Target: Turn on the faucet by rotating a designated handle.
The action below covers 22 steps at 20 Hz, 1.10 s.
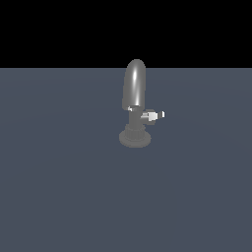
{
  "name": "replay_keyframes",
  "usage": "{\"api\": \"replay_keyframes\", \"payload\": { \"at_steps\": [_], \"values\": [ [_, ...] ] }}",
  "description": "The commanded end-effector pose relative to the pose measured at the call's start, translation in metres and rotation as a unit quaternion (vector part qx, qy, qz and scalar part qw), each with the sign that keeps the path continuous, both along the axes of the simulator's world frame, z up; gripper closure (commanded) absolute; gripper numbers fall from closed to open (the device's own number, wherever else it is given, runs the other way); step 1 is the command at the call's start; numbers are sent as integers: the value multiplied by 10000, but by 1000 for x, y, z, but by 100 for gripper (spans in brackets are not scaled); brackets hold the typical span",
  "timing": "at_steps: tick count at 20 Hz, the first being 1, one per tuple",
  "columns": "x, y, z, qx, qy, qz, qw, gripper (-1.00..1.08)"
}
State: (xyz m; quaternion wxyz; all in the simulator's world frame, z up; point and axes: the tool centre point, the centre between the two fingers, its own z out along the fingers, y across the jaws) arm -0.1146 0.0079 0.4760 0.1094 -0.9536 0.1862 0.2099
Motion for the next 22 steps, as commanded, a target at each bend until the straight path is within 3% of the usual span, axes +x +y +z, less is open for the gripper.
{"api": "replay_keyframes", "payload": {
  "at_steps": [1, 12, 22],
  "values": [
    [13, -2, -4, 92, 211, -191, 9996, 108],
    [68, -17, -31, 510, 1143, -1031, 9868, 108],
    [111, -37, -66, 909, 2018, -1818, 9581, 108]
  ]
}}
